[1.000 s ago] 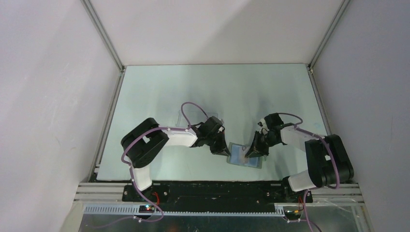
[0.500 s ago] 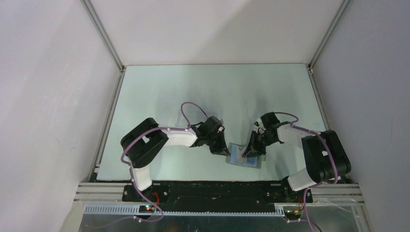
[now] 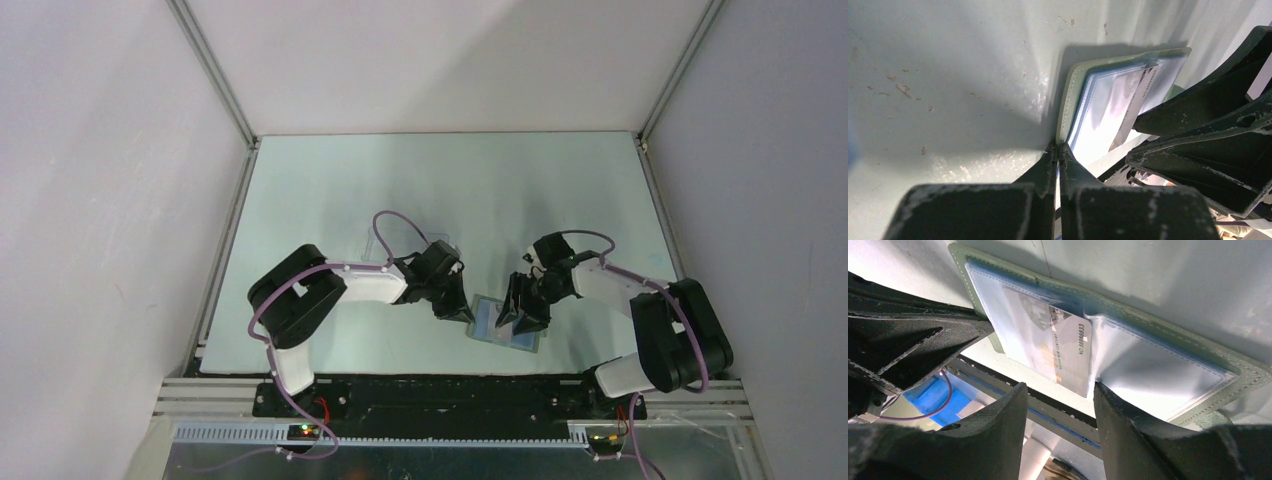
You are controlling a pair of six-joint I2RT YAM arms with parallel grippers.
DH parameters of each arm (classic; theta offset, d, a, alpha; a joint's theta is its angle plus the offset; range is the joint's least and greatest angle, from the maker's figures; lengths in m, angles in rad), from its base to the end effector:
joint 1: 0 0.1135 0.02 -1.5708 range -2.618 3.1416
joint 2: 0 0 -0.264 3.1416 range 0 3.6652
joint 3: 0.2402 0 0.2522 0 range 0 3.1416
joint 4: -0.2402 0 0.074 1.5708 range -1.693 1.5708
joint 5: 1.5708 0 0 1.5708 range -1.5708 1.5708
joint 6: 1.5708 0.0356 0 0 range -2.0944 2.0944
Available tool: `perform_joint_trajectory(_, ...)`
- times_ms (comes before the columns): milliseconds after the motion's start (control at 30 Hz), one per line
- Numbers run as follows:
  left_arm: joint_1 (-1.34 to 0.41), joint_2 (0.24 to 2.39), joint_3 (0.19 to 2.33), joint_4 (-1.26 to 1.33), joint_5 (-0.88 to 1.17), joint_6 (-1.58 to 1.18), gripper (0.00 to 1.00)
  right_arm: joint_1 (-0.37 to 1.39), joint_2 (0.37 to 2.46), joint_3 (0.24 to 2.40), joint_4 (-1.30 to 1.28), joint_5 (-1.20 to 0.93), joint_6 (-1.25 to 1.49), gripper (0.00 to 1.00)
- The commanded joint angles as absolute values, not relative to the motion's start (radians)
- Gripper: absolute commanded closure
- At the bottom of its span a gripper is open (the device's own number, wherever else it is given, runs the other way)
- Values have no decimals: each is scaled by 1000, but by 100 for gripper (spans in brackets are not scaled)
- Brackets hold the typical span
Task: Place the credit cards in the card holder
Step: Insert the credit card into the card holder.
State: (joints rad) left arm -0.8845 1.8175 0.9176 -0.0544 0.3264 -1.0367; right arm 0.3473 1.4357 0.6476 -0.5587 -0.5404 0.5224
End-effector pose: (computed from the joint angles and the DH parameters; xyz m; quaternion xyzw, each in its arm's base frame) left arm 0.2104 -0.2749 0.1270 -0.0223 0.9412 -0.3341 0.0447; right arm 0.2034 0.0931 0.1418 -0.0540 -0.9566 -0.2859 0.0141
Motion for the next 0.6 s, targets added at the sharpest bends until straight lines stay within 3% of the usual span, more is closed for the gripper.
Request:
perform_joint_trajectory(0,-873,1776,913,-100,279,-1051,100,379,1463,690,-607,-471,504,45)
perform_joint_trajectory(267,-873,1767,914,-100,281,-1049,100,453,1609,836,-613,-522,475,53)
perform_joint_trajectory(567,-874,1738,908,-101,277,-1045,100,535,1651,920,-610,-558,448,52)
